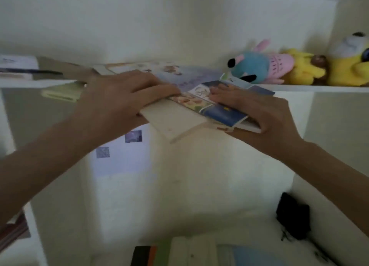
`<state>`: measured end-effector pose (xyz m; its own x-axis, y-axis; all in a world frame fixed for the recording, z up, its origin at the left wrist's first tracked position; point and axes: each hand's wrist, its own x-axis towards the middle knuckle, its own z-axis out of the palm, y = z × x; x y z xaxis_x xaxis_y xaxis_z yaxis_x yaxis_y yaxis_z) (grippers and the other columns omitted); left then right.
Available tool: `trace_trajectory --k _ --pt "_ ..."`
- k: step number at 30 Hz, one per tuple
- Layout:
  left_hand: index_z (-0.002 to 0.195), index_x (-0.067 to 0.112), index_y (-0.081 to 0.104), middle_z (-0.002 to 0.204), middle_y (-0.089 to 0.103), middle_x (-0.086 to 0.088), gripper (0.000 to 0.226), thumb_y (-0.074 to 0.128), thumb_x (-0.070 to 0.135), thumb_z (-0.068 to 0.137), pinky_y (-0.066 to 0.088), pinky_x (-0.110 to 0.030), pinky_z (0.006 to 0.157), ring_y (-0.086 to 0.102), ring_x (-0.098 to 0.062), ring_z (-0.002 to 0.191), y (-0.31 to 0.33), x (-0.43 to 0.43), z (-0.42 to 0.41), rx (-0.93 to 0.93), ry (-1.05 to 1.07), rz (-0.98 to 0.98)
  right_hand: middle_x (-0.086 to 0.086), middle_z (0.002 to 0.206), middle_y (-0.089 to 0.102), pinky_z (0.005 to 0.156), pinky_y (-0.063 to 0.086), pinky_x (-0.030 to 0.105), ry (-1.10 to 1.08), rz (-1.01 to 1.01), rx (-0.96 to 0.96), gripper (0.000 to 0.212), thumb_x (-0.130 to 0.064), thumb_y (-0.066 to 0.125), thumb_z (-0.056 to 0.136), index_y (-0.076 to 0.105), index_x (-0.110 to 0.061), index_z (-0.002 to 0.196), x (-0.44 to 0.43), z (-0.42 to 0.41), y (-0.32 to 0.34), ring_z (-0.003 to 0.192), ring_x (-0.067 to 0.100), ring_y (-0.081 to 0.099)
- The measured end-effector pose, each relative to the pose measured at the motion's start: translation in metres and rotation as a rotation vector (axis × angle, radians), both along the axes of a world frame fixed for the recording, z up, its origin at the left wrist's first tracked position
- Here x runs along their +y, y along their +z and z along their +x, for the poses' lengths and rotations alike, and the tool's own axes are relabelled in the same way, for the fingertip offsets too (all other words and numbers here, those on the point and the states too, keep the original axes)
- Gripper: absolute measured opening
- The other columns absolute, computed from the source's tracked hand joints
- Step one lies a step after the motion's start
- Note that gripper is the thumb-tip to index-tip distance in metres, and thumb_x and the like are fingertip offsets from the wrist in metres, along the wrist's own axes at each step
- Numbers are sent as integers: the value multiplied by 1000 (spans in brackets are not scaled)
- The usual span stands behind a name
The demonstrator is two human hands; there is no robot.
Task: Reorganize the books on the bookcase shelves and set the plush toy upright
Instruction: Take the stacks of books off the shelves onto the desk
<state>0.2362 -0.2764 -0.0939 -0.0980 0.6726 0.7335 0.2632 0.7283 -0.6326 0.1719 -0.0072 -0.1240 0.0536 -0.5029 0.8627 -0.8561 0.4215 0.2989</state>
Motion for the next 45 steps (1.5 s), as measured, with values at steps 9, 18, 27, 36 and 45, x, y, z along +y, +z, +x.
trace_trajectory --k 9,18,27,36,45 --pt "122 14 57 115 67 -14 37 69 17 88 52 -42 88 67 -29 98 -111 96 -47 -37 -312 -93 20 128 57 90 53 49 -309 84 150 31 -18 55 97 54 -6 126 109 16 -119 121 34 55" --pt "121 32 45 111 65 5 69 79 18 62 51 -27 80 61 -14 96 -373 187 -148 -962 -192 -25 2 122 63 95 41 23 -613 364 -535 65 -23 86 62 55 -16 118 176 -22 -358 121 13 51" --pt "135 31 38 141 38 9 93 83 47 56 24 -36 111 34 -11 128 -494 187 -164 -1369 -196 -27 3 123 66 72 58 29 -680 486 -869 98 -33 92 38 49 -14 125 180 -13 -463 109 24 65" --pt "137 35 31 147 22 14 93 62 76 60 0 -29 115 11 5 132 -502 197 -189 -1530 -188 60 5 128 62 78 57 33 -628 504 -983 91 -42 91 41 63 -14 123 189 -39 -466 117 26 60" --pt "148 32 15 155 9 11 124 48 90 43 -3 -40 118 -1 -6 142 -431 206 -181 -1989 75 -211 -14 158 3 114 24 32 -554 704 -1539 108 -77 57 66 12 -28 152 184 -46 -395 144 14 15"
